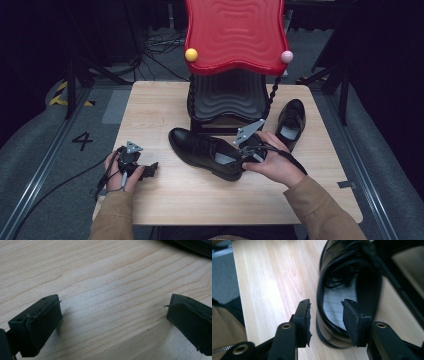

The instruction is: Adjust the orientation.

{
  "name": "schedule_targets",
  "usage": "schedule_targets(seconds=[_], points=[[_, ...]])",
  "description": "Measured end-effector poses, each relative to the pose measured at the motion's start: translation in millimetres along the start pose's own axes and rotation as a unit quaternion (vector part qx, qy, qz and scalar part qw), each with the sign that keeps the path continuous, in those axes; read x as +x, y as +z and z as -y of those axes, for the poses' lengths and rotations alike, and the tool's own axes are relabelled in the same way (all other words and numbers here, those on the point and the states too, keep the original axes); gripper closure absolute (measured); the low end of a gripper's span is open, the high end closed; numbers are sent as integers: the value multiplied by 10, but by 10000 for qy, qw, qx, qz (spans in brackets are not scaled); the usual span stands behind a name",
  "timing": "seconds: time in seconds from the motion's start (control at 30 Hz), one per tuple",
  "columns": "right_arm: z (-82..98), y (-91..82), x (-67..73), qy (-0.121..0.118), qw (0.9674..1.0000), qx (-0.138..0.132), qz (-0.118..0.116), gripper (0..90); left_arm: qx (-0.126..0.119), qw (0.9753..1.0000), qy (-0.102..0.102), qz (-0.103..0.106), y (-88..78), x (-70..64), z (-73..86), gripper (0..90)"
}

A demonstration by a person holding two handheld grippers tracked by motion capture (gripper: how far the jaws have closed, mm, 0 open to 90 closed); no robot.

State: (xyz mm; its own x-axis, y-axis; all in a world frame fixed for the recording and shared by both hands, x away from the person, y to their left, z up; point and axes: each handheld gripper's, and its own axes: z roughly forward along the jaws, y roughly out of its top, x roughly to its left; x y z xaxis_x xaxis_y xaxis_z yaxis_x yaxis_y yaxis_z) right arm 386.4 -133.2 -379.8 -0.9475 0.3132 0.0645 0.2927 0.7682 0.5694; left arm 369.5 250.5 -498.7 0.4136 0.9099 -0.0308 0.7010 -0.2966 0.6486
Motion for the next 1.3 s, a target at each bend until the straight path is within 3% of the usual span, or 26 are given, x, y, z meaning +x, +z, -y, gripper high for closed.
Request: schedule_targets(seconds=[0.07, 0.27, 0.37, 0.4, 0.47, 0.5, 0.6, 0.67, 0.93, 1.1, 1.2, 1.3], points=[[-39, 105, -2, -110, 9999, 115, -47, 579, 1, 10000, -2, 4, 0, 0, 0, 3], [-97, 405, -39, -133, 9977, 613, -244, 592, 1, 10000, 7, 5, 1, 2, -1, 3], [-105, 517, -39, -68, 9950, 940, -321, 618, 1, 10000, 5, 9, 1, 2, -1, 2], [-105, 517, -39, -68, 9950, 940, -321, 618, 1, 10000, 5, 9, 1, 2, -1, 2], [-131, 536, -48, -112, 9938, 1065, -289, 765, 1, 10000, 8, 7, 1, 3, -1, 3], [-134, 542, -53, -28, 9928, 1092, -482, 822, 1, 10000, 8, 7, 1, 3, -1, 2], [-147, 548, -39, -153, 9922, 1151, -456, 842, 2, 10000, 11, 7, 1, 3, -1, 2], [-158, 536, -31, -165, 9927, 1133, -387, 848, 2, 10000, 10, 8, 1, 3, -1, 2], [-209, 283, 145, -255, 9970, 612, -394, 853, 2, 10000, 9, 8, 1, 3, -1, 2], [-75, 30, 359, -254, 9980, 453, -365, 852, 3, 10000, 11, 10, 1, 4, -2, 2], [37, -127, 457, -91, 9989, 284, -367, 852, 9, 10000, 8, 10, 2, 3, -3, 2], [142, -239, 515, 41, 9996, 161, -221, 851, -1, 10000, 56, 0, 6, 11, -2, 2]])
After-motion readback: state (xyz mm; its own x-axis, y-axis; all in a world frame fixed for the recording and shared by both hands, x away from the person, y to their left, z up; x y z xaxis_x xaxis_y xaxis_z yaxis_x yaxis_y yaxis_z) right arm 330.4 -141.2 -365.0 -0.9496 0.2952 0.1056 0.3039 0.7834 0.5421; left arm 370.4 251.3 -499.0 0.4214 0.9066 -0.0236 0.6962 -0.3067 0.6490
